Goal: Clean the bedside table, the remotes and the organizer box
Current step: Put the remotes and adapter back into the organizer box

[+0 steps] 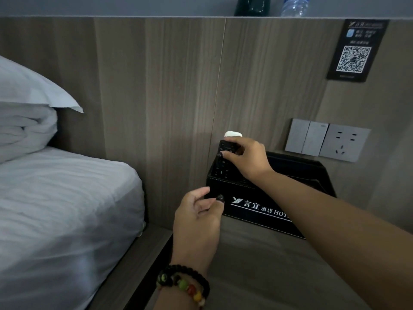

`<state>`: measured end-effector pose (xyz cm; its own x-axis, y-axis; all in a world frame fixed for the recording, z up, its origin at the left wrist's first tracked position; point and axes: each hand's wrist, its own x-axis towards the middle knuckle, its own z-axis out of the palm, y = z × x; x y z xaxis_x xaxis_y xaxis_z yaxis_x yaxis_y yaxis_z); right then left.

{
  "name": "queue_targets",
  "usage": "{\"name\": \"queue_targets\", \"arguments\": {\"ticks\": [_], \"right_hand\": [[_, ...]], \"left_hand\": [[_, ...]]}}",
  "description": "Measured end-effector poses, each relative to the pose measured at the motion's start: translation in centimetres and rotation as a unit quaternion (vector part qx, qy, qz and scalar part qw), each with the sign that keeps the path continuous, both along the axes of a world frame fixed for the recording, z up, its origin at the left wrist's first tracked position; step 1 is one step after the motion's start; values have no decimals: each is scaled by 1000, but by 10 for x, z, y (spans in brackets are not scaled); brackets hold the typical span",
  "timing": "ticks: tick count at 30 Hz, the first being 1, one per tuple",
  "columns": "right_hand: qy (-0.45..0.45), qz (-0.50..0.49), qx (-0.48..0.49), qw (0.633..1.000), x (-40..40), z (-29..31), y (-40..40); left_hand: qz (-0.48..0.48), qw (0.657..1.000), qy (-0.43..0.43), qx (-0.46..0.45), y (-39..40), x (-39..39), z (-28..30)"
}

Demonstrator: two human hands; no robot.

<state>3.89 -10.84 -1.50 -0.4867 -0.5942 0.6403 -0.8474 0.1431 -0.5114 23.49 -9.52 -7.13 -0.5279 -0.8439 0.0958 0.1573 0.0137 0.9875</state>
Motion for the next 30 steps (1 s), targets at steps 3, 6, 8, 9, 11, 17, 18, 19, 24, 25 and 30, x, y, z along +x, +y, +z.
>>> {"name": "queue_targets", "arguments": {"ticks": [3,6,8,9,11,17,18,19,24,25,30], "right_hand": [[-13,14,13,1000,2,15,18],[-29,12,-10,999,-7,40,61],[-36,-9,-16,999,-16,49,100],[-36,-33,-3,999,-19,51,120],[-43,-89,61,993,-24,48,158],[-146,-181,178,956,-48,1,219],[-177,-168,178,953,-51,-8,224],[-209,-152,173,951,-52,-15,228],[-291,-89,173,937,-49,-38,233],[-294,-87,170,937,-47,-41,233],[-183,-155,185,953,-42,-48,237]], "left_hand": [[-6,999,-21,-37,3,1,-1],[-16,998,-39,-55,7,1,-3],[-28,996,-54,-67,11,0,-4],[-30,995,-59,-73,14,0,-4],[-32,994,-65,-85,20,-2,-3],[-40,989,-68,-125,39,-12,1],[-42,987,-70,-137,41,-15,1],[-45,985,-71,-149,43,-18,0],[-62,972,-92,-205,47,-26,-3],[-63,970,-96,-215,48,-26,-3],[-59,959,-112,-253,46,-31,-4]]}}
